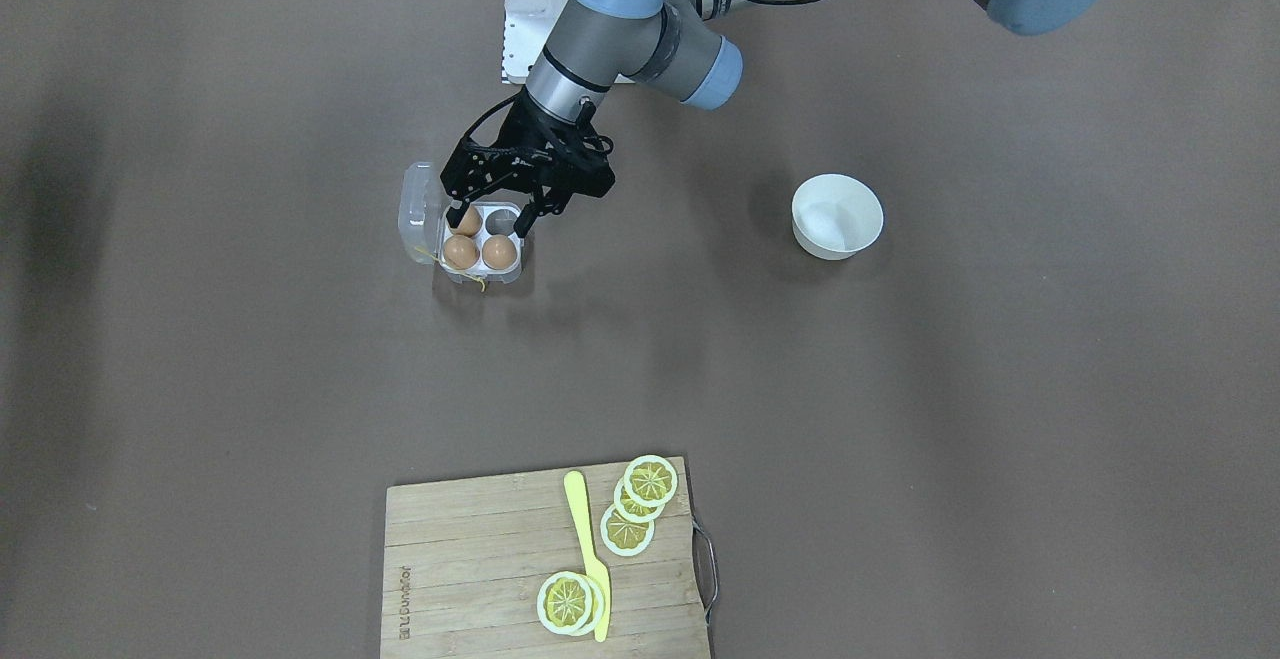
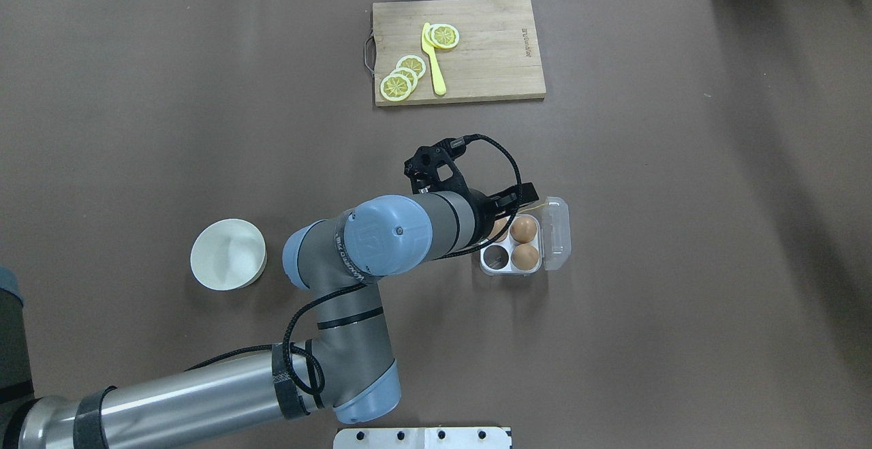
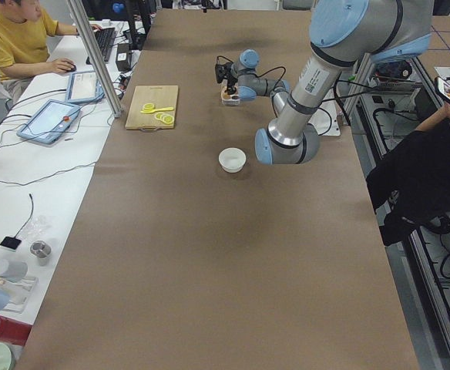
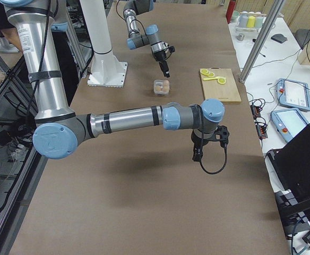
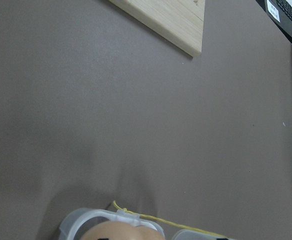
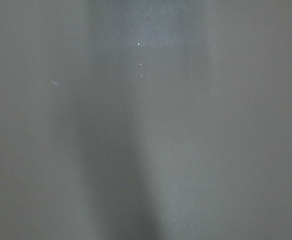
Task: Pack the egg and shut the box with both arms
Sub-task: 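Lower the egg into the empty carton slot and open the left gripper, then withdraw the left gripper from the carton while the right arm moves in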
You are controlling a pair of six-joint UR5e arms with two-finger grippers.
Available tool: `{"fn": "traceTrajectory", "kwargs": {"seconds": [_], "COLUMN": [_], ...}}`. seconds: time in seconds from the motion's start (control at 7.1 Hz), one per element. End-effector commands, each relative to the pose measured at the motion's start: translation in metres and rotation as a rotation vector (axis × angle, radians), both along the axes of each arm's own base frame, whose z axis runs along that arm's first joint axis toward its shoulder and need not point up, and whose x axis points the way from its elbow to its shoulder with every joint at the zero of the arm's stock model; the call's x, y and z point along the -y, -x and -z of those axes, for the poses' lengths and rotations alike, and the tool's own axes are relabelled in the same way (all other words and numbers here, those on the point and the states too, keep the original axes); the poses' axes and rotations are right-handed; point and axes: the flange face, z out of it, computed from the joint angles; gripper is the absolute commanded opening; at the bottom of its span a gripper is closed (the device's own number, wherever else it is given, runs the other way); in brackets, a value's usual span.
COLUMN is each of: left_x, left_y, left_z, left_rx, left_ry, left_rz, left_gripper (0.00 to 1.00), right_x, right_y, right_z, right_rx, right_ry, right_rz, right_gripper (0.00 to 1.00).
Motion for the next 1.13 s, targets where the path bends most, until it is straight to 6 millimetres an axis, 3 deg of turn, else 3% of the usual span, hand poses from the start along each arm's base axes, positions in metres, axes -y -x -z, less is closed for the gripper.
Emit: {"fn": "traceTrajectory", "kwargs": {"seconds": [0.0, 0.14, 0.28, 0.56, 0.7, 0.99], "left_x": [0.001, 0.003, 0.003, 0.035, 0.053, 0.101], "left_y": [0.004, 0.013, 0.029, 0.067, 0.099, 0.210], "left_z": [0.001, 0.007, -0.001, -0.002, -0.024, -0.060], "left_rx": [-0.006, -0.006, 0.003, -0.003, 0.005, 0.002], "left_ry": [-0.004, -0.045, -0.091, -0.092, -0.083, -0.046], "left_rz": [0.002, 0.001, -0.006, -0.078, -0.099, -0.129], "left_gripper": [0.98, 0.98, 0.98, 0.98, 0.98, 0.97], "right_x": [0.001, 0.002, 0.002, -0.006, -0.001, -0.023], "right_y": [0.000, 0.000, 0.000, 0.021, 0.039, 0.075], "right_z": [0.003, 0.013, 0.030, 0.089, 0.110, 0.158], "right_rx": [0.001, -0.003, 0.008, 0.023, 0.042, 0.106], "right_ry": [-0.007, -0.022, -0.054, -0.173, -0.207, -0.304], "right_rz": [0.000, -0.006, -0.004, 0.035, 0.067, 0.145], "right_gripper": [1.00, 1.00, 1.00, 1.00, 1.00, 0.99]}}
